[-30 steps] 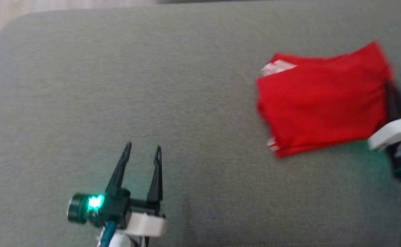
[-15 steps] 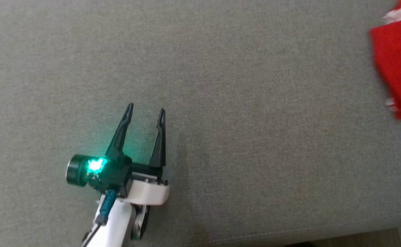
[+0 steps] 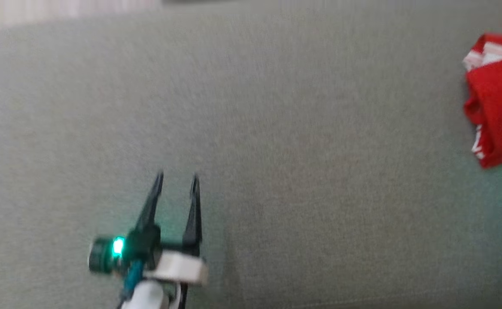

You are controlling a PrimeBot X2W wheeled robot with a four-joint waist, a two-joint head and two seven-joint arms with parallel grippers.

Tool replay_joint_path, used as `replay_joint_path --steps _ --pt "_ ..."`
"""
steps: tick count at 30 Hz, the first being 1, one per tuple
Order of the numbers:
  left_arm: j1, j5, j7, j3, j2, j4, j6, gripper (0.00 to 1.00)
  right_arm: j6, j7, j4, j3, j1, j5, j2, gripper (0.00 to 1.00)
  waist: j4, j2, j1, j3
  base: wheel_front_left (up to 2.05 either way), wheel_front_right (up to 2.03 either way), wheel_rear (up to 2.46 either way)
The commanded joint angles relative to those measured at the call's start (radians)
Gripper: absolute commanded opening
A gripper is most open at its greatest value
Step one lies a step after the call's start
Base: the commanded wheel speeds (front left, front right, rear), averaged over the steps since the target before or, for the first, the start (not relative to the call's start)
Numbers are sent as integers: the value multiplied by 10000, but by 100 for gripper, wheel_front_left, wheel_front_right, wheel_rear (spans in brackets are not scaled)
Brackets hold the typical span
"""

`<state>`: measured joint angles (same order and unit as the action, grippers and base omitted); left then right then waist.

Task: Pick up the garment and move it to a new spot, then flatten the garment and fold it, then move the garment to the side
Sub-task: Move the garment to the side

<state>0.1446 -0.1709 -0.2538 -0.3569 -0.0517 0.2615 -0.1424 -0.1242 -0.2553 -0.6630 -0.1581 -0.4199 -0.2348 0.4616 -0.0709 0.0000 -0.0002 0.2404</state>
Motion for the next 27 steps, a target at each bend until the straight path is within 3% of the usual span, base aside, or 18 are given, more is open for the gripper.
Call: replay_joint_path --steps 1,6,12,19,27 --pt "-214 -113 -80 296 14 -151 -72 100 -65 -65 533 285 602 71 -80 100 357 0 2 -1430 0 0 0" --pt "-1179 -488 -80 640 14 -202 96 100 -65 -65 1775 1257 2589 207 -1842 100 533 0 2 -2755 0 0 0" --pt "-1940 -414 -80 1074 14 -289 111 100 -65 -65 3207 2626 4035 466 -3121 100 555 0 2 -3573 0 0 0" --pt "-2650 -95 -80 1328 14 -582 -140 100 -65 -65 4349 3062 4939 994 -3658 100 512 0 2 -4047 0 0 0" --pt "-2858 159 -80 1508 14 -736 -165 100 -65 -65 4554 3024 5239 1172 -3876 100 565 0 2 -4136 0 0 0"
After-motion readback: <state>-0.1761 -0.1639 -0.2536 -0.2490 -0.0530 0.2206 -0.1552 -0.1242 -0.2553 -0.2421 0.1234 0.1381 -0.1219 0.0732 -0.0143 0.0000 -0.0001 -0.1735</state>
